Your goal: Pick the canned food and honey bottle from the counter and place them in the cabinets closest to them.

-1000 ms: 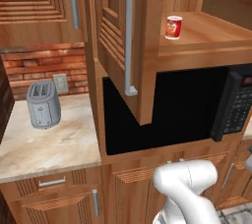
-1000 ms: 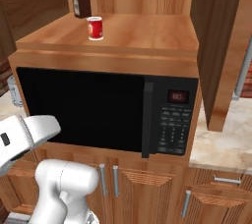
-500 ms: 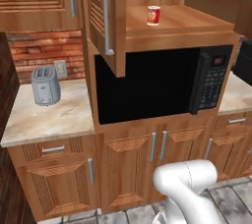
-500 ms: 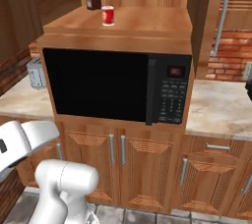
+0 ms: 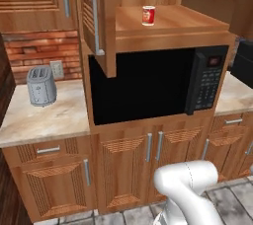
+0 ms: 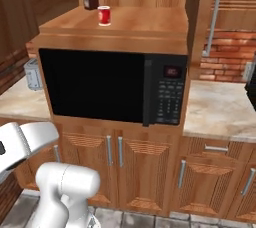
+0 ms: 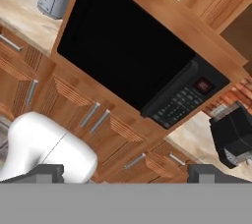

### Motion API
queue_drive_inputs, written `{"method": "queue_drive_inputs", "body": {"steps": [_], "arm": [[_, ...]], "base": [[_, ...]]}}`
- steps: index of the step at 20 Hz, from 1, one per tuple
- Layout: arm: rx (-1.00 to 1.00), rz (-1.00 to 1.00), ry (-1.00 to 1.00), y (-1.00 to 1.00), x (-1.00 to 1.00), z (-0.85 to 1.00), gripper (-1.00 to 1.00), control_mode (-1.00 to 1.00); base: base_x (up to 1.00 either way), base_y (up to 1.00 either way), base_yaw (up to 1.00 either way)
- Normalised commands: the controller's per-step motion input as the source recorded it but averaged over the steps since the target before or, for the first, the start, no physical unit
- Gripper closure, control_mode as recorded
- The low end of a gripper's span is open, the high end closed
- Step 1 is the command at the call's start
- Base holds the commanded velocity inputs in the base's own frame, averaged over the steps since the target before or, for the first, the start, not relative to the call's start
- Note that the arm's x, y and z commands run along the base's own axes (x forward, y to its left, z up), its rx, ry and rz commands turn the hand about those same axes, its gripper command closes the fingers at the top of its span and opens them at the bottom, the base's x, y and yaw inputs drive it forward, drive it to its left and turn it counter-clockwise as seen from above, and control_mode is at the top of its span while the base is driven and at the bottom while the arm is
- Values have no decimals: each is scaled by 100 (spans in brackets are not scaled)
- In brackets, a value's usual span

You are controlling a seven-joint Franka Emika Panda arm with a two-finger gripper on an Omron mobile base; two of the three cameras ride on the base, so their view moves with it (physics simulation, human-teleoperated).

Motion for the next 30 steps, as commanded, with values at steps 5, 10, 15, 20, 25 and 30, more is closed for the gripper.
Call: {"method": "queue_drive_inputs", "body": {"steps": [5, 10, 15, 20, 25, 30], "arm": [[0, 0, 0, 0, 0, 0, -100, 100], [0, 0, 0, 0, 0, 0, -100, 100], [0, 0, 0, 0, 0, 0, -100, 100], [0, 0, 0, 0, 0, 0, -100, 100], [0, 0, 0, 0, 0, 0, -100, 100], [0, 0, 0, 0, 0, 0, -100, 100]], "base": [[0, -64, 0], [4, -63, 0], [4, -58, 0], [1, -61, 0], [2, -63, 0], [0, -67, 0]]}}
